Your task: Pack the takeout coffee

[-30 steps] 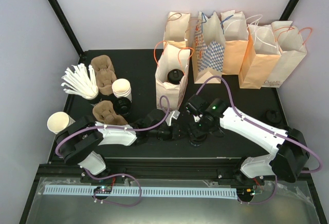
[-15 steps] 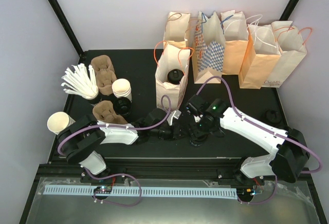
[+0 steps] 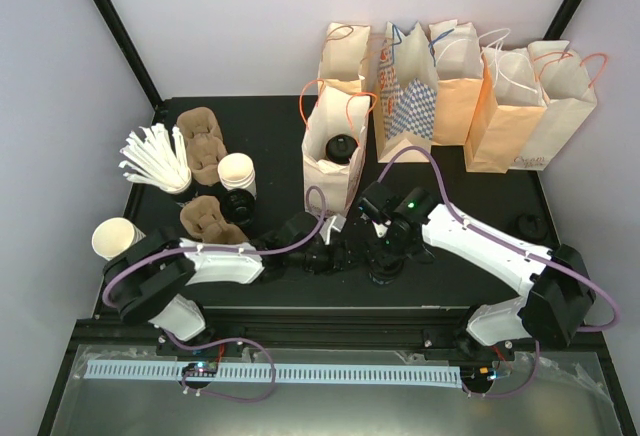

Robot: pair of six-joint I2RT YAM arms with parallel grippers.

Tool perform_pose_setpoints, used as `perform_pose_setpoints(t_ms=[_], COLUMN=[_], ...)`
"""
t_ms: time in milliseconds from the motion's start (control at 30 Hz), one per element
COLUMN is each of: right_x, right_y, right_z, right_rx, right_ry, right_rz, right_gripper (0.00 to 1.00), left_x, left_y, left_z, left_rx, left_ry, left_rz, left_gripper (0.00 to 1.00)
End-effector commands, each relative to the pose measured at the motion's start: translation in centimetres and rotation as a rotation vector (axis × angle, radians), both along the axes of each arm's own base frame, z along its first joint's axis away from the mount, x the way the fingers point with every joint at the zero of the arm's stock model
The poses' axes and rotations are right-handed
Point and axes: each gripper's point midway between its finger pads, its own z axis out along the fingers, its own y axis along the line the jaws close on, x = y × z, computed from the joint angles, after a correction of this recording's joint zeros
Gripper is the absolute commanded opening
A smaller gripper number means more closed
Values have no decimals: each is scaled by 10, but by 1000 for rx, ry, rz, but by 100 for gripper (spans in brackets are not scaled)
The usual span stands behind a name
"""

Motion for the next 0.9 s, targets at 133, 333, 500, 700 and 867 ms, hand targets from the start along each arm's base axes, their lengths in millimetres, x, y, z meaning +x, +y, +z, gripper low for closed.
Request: perform_pose_setpoints(t_ms=[133, 333, 500, 700, 867], right_x=[-15, -14, -16, -18, -20], right_y=[1, 3, 5, 5, 6], right_z=[-26, -24, -24, -25, -27], right_rx=[-11, -3, 17, 15, 11], right_ry=[96, 91, 99, 110, 133], right_rz=[40, 59, 66, 70, 72], right_gripper=[67, 67, 67, 67, 67], left_x=[18, 22, 28, 29, 28], left_y=[8, -8, -8, -9, -14], left_z=[50, 44, 25, 13, 3], left_rx=[-94, -93, -47, -51, -35], left_ry=[-87, -53, -23, 7, 28], left_rz=[97, 53, 78, 78, 50], left_gripper=[51, 38, 31, 30, 29])
